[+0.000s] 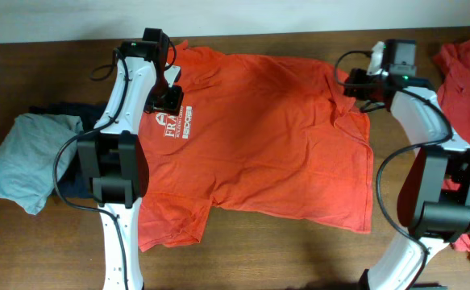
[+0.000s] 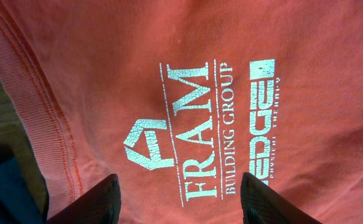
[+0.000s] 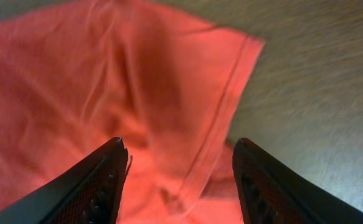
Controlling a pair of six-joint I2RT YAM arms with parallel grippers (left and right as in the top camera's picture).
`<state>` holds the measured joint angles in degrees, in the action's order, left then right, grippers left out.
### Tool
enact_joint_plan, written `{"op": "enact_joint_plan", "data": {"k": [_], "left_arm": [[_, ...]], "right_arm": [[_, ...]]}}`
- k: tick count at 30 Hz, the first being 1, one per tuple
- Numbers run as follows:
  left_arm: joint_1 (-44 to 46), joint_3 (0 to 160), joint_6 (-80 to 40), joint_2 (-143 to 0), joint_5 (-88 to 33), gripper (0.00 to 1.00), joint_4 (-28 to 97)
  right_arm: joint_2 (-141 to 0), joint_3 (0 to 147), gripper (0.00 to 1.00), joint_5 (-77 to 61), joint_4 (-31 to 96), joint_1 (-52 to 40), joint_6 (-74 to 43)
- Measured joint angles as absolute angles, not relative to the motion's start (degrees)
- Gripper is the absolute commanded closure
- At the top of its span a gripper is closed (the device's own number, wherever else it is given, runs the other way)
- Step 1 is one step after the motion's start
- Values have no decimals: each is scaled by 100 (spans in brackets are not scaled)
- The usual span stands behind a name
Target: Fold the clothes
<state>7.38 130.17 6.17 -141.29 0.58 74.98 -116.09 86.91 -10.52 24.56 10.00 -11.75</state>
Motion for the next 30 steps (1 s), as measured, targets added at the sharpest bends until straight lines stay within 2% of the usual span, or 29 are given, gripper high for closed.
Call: {"op": "enact_joint_plan", "data": {"k": [9, 20, 23, 26, 28, 29, 30], "left_arm": [[738, 13017, 617, -14132, 58, 38, 7500], [738, 13017, 617, -14134, 58, 38, 7498], [738, 13017, 617, -14134, 58, 38, 7498], [738, 13017, 617, -14134, 58, 38, 7472], [738, 13017, 617, -14134, 58, 39, 7467], [738, 13017, 617, -14134, 58, 39, 7465], [738, 13017, 617, -14134, 58, 39, 7463]], "right_arm": [[-12420, 8694, 40, -1588, 1540, 1358, -1527], [-12947, 8965, 42, -1726, 1337, 1363, -1806], [-12962, 8969, 54, -1726, 1291, 1363, -1817], [-13006, 8969, 79, -1726, 1164, 1363, -1820], [-13045, 8969, 91, -1715, 1092, 1363, -1835], [-13058, 8969, 96, -1684, 1055, 1363, -1859], [-13074, 8969, 96, -1645, 1015, 1363, -1879]]}}
